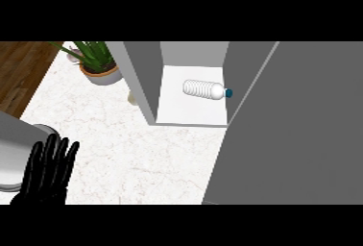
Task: Pick up the bottled water, place it into the cabinet and close the cabinet
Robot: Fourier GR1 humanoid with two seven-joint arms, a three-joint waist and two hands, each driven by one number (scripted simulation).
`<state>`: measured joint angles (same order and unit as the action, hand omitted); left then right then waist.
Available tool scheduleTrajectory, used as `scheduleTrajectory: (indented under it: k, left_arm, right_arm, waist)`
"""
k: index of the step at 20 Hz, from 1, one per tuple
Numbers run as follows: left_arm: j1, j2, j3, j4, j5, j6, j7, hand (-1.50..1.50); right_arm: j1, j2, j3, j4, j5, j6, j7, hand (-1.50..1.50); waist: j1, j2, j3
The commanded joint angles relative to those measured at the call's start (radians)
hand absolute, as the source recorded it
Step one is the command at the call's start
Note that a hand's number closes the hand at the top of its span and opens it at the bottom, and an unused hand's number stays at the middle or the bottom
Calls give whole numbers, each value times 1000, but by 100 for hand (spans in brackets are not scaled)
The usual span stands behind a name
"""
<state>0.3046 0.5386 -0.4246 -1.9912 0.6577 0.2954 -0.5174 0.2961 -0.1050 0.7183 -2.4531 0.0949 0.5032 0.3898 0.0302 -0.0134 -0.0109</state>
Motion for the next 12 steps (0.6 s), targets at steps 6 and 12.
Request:
scheduleTrajectory:
  k: [6,12]
  left_arm:
    - [35,44,51,-15,48,-78,-11,-150]
    - [58,41,51,2,52,-110,-36,-150]
  right_arm:
    - [-217,98,116,66,109,-171,93,150]
    - [-262,96,100,100,66,-165,95,150]
  waist:
    - [19,7,-3]
    - [42,14,-5]
